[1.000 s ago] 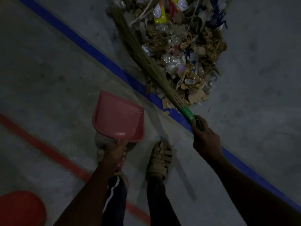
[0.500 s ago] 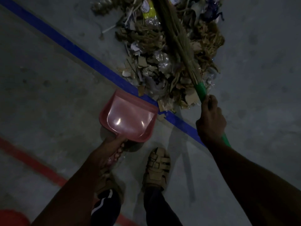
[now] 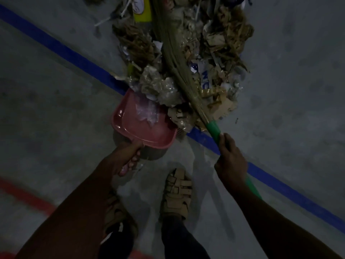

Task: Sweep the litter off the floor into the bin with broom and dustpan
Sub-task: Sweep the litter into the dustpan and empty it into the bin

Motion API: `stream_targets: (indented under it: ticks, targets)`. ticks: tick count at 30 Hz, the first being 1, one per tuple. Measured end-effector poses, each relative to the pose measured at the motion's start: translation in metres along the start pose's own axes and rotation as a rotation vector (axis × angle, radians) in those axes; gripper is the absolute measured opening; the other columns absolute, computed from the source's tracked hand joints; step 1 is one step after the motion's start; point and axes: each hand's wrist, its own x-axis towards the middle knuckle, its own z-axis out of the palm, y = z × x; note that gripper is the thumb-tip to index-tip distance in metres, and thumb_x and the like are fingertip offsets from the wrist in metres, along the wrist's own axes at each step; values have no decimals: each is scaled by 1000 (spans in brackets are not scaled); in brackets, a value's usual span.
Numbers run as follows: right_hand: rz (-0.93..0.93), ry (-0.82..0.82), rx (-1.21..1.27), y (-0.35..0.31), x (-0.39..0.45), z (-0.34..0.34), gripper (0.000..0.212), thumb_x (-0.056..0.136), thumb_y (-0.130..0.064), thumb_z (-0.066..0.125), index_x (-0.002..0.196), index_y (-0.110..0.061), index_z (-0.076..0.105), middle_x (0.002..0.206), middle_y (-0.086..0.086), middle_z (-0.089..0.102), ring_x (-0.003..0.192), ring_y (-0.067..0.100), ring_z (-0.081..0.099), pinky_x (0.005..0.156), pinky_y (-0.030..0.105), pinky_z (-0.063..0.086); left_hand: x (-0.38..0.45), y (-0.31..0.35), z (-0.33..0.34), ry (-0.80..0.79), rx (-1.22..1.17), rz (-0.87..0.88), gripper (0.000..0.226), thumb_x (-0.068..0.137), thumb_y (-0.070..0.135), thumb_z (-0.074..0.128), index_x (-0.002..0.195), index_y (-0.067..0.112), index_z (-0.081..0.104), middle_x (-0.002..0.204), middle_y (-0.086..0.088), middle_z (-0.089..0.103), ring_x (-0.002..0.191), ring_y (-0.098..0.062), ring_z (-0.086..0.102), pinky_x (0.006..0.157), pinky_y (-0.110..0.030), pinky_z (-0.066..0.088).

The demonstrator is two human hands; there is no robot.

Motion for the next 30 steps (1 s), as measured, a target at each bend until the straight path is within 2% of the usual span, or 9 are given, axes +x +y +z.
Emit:
stream_targets:
  ticks: [5,7,11,14,20,24,30]
  targets:
    - [121,159,25,13,34,-16,82,70,5,66,147,-10,43,152,10,40,100,39,59,57,33,45,12,14,-1,-21,89,49,35,94,31,60,66,12,49,46,-2,38,31,-14,30,38,-16,25]
    - [154,128,2,21,52,-17,86,69,1,66,150,-13,39,155,7,36,101,39,58,58,34,45,14,15,-3,-25,125,64,36,93,32,60,65,13,49,46,-1,39,32,-15,30,38,-17,26]
    - [111,12,-38,33,64,-16,89,68,-4,69,150,-13,37,154,6,32,97,39,57,56,31,36,19,15,-4,8,168,89,37,93,33,61,65,13,50,46,-1,41,34,-15,31,40,-17,27]
    - [82,-33,-38,37,55,-14,86,69,-6,70,149,-13,38,154,5,32,93,38,58,55,31,38,22,23,1,7,190,129,39,93,36,59,63,14,48,48,-2,40,33,-15,32,43,-18,27]
    - [0,-98,-15,33,18,3,79,68,-2,70,143,-8,47,149,11,42,79,37,62,50,28,32,23,38,23,35,225,159,44,93,43,59,62,13,50,49,-5,42,33,-16,33,44,-20,28]
    - [28,-94,2,21,5,10,75,69,-2,69,142,-7,49,146,12,46,72,35,60,50,26,27,17,35,28,24,212,187,36,95,32,58,68,9,51,49,-7,40,30,-15,32,40,-17,27]
    - [77,-93,97,4,-14,6,74,67,-3,68,140,-10,53,143,9,50,81,36,64,49,25,35,-5,41,31,55,227,245,34,97,28,58,70,8,50,49,-4,39,30,-12,32,36,-16,26]
